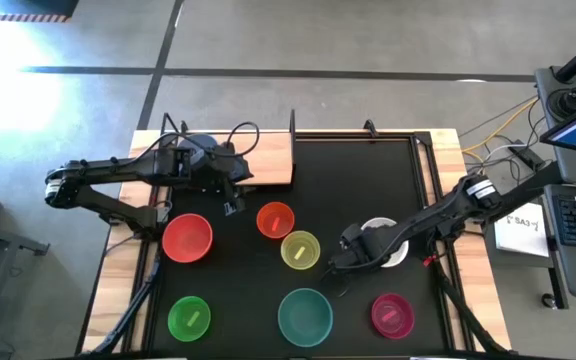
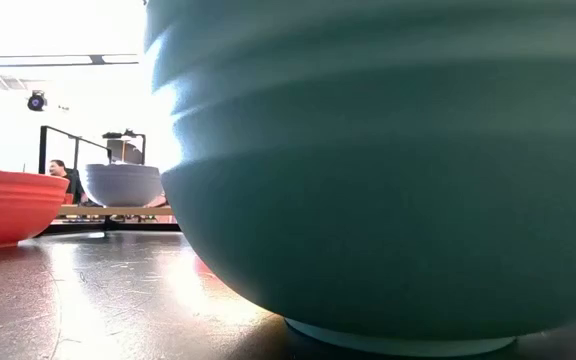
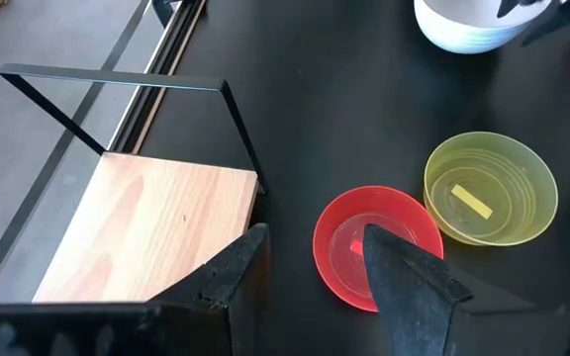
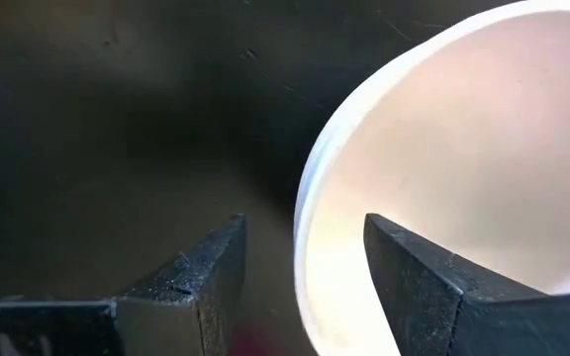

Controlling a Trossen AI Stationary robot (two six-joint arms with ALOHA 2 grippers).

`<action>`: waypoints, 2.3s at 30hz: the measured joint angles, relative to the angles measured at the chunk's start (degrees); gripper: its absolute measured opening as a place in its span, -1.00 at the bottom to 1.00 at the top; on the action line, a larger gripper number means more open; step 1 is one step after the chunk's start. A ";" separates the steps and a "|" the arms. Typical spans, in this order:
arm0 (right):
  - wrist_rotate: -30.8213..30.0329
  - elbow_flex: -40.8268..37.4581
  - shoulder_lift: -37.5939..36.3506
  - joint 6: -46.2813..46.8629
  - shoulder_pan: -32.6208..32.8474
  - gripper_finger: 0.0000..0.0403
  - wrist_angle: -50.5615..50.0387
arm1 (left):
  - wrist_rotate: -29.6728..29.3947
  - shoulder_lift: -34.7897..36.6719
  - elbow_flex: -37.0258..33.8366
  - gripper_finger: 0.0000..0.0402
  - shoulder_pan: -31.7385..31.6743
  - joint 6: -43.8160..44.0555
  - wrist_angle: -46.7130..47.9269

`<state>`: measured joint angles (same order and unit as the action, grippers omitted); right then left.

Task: Place and stack bowls onto a shelf
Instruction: Stack the white bowl on top of the blue bowl on the shelf

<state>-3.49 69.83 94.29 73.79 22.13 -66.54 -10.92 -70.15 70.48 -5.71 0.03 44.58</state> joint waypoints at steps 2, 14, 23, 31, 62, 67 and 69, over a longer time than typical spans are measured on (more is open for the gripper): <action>-0.03 0.00 0.87 -1.15 0.00 -0.04 0.00 | 0.00 0.00 -0.02 -0.26 0.06 0.00 0.02; -0.05 -2.77 2.94 -6.48 -0.02 -0.56 0.01 | 0.00 0.00 -0.11 -0.26 2.34 0.02 0.46; 4.89 -4.53 0.81 -12.35 -0.02 -0.95 0.89 | 0.89 0.00 -0.25 -0.26 5.69 0.61 0.44; 13.95 0.63 -2.70 -31.29 1.07 -0.96 9.93 | 11.10 -1.65 -2.06 -0.26 8.73 -2.65 -3.61; 32.53 3.97 -5.63 -88.39 -2.56 -0.96 45.68 | 30.57 -14.95 -6.21 -0.26 22.94 -26.96 -41.17; 32.70 3.97 -5.63 -89.67 -3.81 -0.96 46.07 | 37.38 -16.23 -6.19 -0.26 22.94 -23.10 -42.04; 33.03 3.97 -5.64 -90.62 -4.12 -0.96 46.08 | 39.91 -16.79 -6.16 -0.26 22.86 -21.41 -42.22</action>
<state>29.54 73.80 88.65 -16.83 18.01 -20.46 28.99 -86.94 64.31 17.14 -21.37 2.35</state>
